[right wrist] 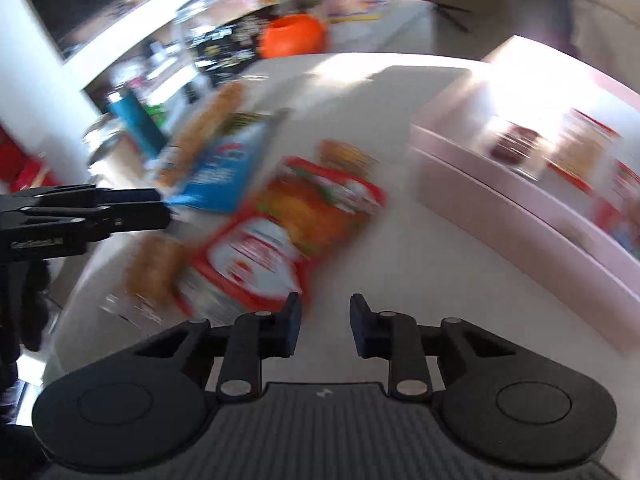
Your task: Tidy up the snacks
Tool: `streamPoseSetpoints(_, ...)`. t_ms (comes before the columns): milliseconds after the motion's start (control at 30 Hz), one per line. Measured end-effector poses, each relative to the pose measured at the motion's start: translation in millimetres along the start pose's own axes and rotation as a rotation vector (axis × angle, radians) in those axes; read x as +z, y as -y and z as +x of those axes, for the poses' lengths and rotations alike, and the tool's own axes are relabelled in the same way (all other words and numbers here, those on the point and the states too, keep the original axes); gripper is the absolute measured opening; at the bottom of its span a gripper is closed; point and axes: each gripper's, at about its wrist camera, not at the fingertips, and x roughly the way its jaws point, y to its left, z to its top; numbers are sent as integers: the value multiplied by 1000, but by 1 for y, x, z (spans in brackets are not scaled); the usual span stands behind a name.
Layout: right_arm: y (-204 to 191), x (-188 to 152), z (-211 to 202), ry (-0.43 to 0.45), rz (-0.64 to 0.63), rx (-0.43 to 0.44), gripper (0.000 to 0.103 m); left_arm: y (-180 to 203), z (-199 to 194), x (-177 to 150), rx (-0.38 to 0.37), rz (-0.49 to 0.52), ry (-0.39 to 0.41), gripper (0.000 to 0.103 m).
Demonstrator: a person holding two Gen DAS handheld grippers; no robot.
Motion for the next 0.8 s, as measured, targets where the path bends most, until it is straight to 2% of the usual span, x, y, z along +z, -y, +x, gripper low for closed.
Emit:
streamPoseSetpoints(133,23,-19,-8,40,72,-70,27,16,31,6,25,-13,-25,43)
streamPoseSetpoints(200,28,-25,-12,61,106,-81,38,21,43,13,49,-35,-27,43)
streamPoseSetpoints(267,30,-32,-16,93,125,-91,74,21,55,19,65,-47,-22,46)
streamPoseSetpoints(300,31,-35,-19,112,130,-97,78,21,59,22,71,-51,-20,44)
streamPoseSetpoints(400,34,-42,-22,137,138,-114,79,29,64,26,36,-16,-28,39)
streamPoseSetpoints(533,41,-49,-27,172,156,-141,84,55,65,18,-55,100,-63,40)
streamPoseSetpoints(667,44,-49,-29,183,206,-81,85,55,70,15,-224,15,-112,39)
streamPoseSetpoints(733,43,-47,-26,182,235,-54,87,49,64,15,-221,-24,-90,39)
streamPoseSetpoints(800,39,-42,-18,163,266,-32,89,45,50,16,-144,-11,-33,39)
